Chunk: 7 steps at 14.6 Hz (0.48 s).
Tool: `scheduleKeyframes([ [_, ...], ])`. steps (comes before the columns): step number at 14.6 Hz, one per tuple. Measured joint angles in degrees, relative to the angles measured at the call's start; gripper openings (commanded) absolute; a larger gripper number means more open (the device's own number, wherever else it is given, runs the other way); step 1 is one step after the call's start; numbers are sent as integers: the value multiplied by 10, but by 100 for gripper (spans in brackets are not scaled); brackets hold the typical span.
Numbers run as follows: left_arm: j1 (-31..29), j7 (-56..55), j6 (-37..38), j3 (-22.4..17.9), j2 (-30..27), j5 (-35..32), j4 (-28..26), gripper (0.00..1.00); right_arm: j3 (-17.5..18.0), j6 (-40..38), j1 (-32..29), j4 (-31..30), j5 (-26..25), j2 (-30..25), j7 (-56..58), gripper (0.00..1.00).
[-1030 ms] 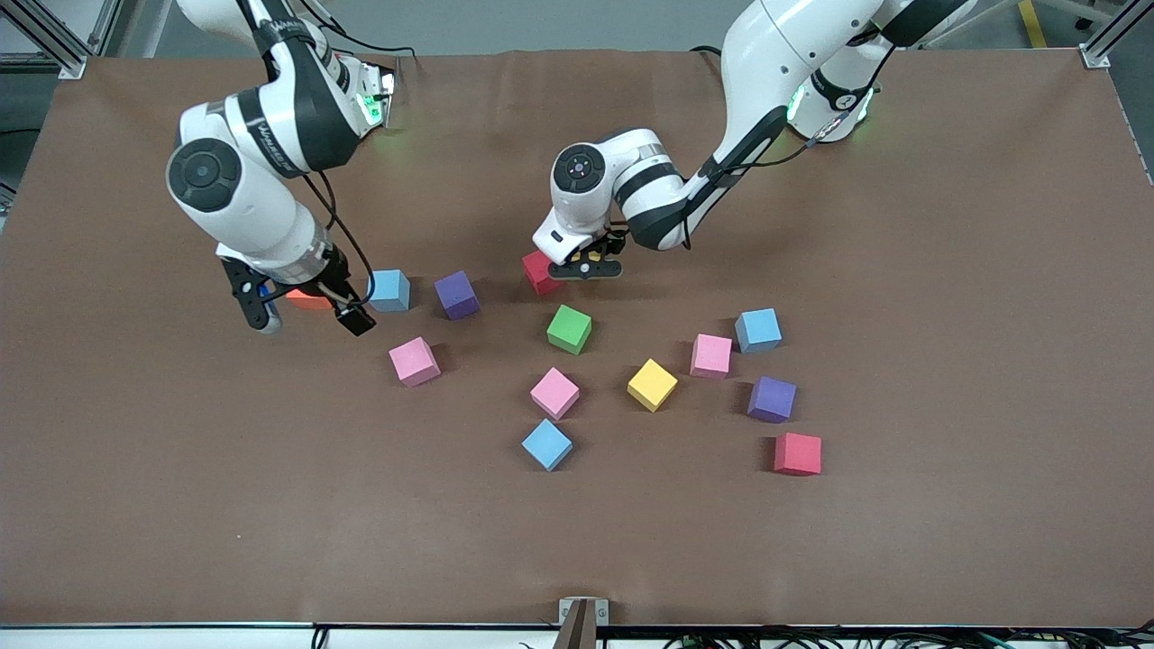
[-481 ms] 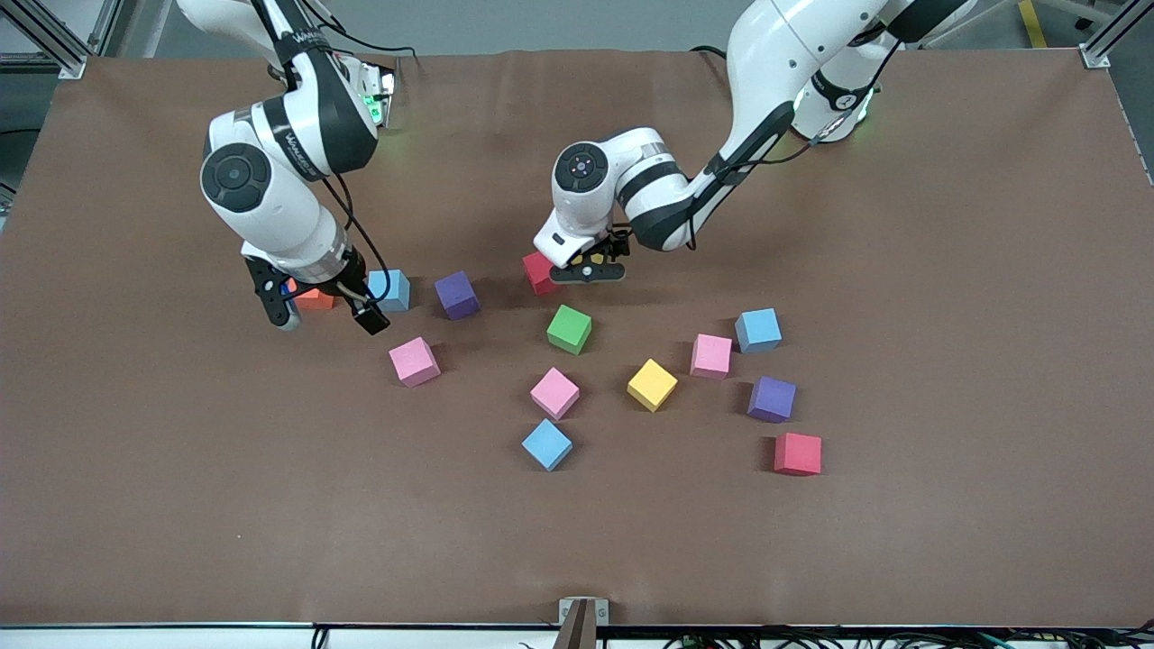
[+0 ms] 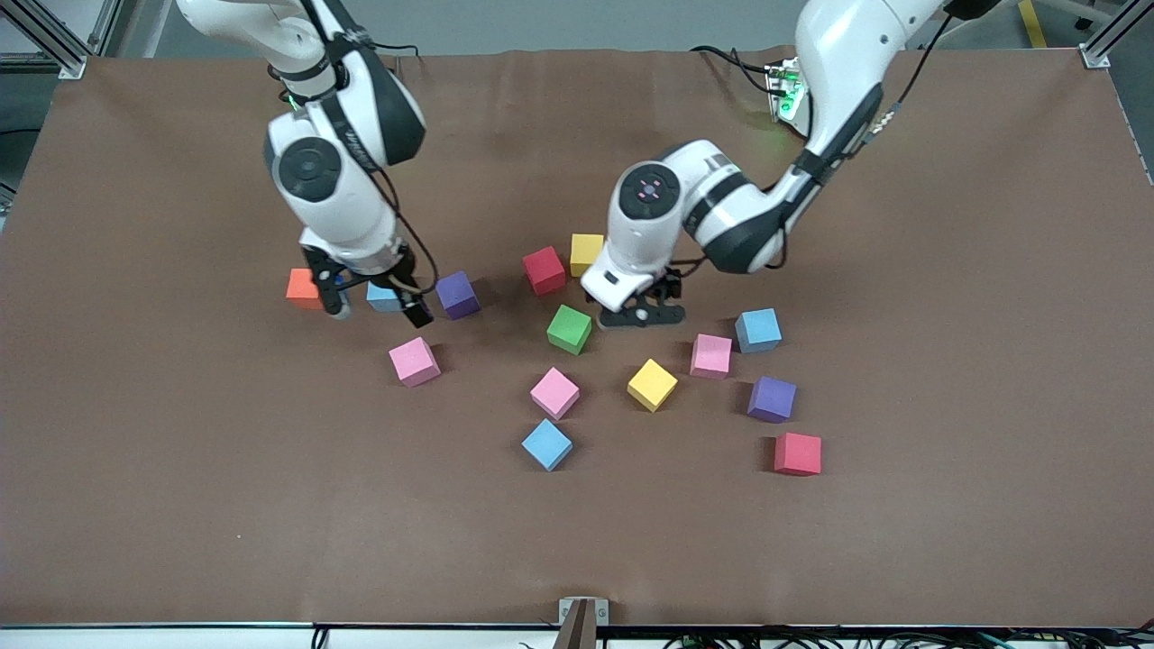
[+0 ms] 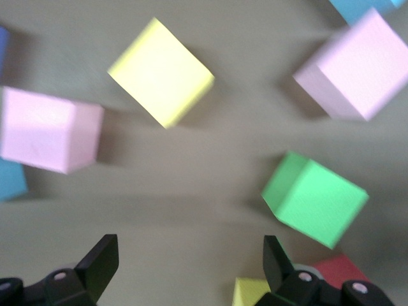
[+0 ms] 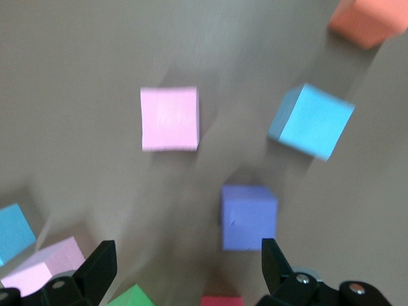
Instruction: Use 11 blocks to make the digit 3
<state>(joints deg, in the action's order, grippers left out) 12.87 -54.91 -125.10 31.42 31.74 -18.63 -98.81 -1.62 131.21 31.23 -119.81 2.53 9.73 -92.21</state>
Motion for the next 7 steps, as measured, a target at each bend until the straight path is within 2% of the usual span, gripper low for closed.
scheduleKeyframes([
  [3,-25,-16,0,-2,16,0,9,100,1,33,49,6,0,54,-52,100],
  [7,-27,-187,0,-14,43,0,39,100,1,38,93,28,0,106,-61,100],
])
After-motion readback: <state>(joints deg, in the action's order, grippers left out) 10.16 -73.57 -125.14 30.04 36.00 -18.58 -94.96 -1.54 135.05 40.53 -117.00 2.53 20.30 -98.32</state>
